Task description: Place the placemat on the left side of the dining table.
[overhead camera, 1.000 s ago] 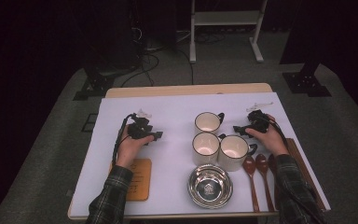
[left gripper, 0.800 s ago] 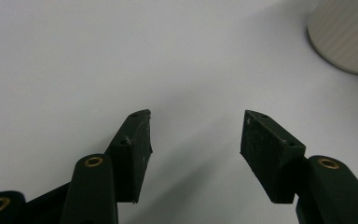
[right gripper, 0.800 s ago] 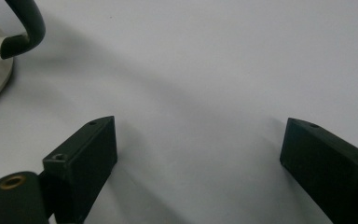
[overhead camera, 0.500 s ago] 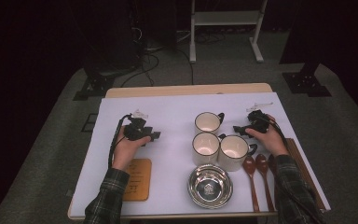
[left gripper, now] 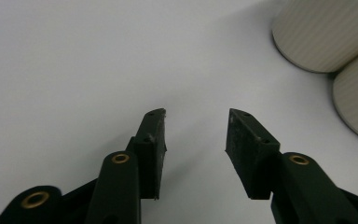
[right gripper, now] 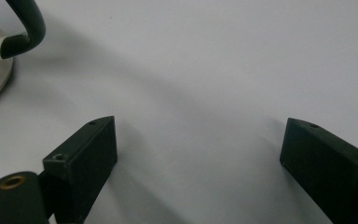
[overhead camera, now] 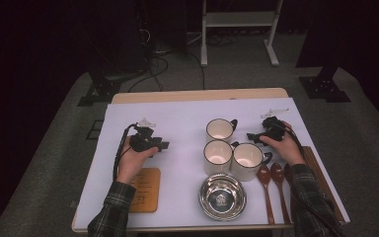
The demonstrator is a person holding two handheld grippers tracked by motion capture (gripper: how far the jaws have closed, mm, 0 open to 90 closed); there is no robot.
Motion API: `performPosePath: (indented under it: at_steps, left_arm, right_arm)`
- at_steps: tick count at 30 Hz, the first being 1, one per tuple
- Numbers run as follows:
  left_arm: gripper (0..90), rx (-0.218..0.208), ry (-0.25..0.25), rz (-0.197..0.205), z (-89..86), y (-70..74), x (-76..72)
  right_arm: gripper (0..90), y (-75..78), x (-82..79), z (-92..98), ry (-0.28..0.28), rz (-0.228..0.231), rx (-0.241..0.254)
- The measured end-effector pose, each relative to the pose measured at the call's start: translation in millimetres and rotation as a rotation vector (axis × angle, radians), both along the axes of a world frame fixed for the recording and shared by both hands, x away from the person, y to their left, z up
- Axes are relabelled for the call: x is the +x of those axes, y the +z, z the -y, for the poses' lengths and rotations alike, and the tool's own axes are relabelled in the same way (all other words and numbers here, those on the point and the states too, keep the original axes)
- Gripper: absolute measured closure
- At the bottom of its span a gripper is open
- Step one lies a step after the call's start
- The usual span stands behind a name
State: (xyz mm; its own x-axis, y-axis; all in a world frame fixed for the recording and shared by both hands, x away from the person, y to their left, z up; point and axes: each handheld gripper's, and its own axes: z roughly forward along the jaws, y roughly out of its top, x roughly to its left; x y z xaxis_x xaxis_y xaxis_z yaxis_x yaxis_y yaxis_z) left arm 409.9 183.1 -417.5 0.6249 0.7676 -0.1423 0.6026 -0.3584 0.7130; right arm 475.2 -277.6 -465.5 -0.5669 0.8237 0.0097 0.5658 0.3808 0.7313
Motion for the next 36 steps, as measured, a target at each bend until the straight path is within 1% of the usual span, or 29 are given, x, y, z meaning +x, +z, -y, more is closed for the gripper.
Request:
performPosePath:
  at_steps: [2, 7, 10, 15, 18, 20, 21, 23, 27, 28, 29, 32, 36]
  left_arm:
    - [60.3, 0.004, -0.004, 0.003, -1.7, 1.0, -3.4]
    - [63.5, -0.004, 0.004, 0.0, -6.4, 2.1, -11.3]
    - [65.4, -0.011, 0.012, -0.007, -10.1, 2.9, -15.6]
    - [68.3, -0.021, 0.012, -0.014, -15.4, 3.5, -19.4]
    - [69.1, -0.038, 0.012, -0.004, -17.1, 5.0, -21.5]
    - [69.5, -0.039, 0.011, 0.0, -17.1, 5.5, -22.7]
    - [71.6, -0.037, 0.006, 0.002, -17.3, 5.7, -24.1]
    - [72.6, -0.035, 0.001, -0.001, -17.0, 5.3, -25.3]
    - [75.2, -0.032, 0.003, 0.0, -17.3, 5.4, -27.9]
    - [75.3, -0.034, 0.01, 0.001, -17.4, 5.6, -28.8]
    - [75.7, -0.037, 0.01, -0.006, -18.2, 5.9, -29.2]
    - [78.7, -0.036, 0.017, -0.002, -19.7, 7.2, -31.6]
    - [84.8, -0.041, 0.023, -0.018, -24.0, 8.8, -35.2]
  right_arm:
    - [9.6, 0.1, -0.3, -0.2, -0.001, 0.001, -0.001]
    - [9.9, 0.1, -1.2, -0.8, 0.003, 0.013, -0.007]
    - [9.9, 0.1, -1.2, -0.8, 0.003, 0.012, -0.007]
    - [9.9, 0.1, -0.7, -0.4, 0.001, 0.005, -0.004]
    - [9.9, 0.1, -0.7, -0.4, 0.001, 0.004, -0.002]
    - [9.9, 0.1, -0.6, -0.3, 0.001, 0.004, -0.003]
    - [9.9, 0.1, -0.7, -0.3, 0.001, 0.003, -0.003]
    - [9.9, 0.2, -0.6, -0.3, 0.001, 0.003, -0.003]
    - [9.9, 0.2, -0.5, -0.2, 0.002, 0.003, -0.002]
    - [9.9, 0.1, -0.5, -0.2, 0.002, 0.003, -0.002]
    - [9.9, 0.1, -0.6, -0.2, 0.002, 0.003, -0.002]
    - [9.9, 0.1, -0.5, -0.2, 0.002, 0.003, -0.002]
    - [9.9, 0.1, -0.5, -0.2, 0.002, 0.003, -0.002]
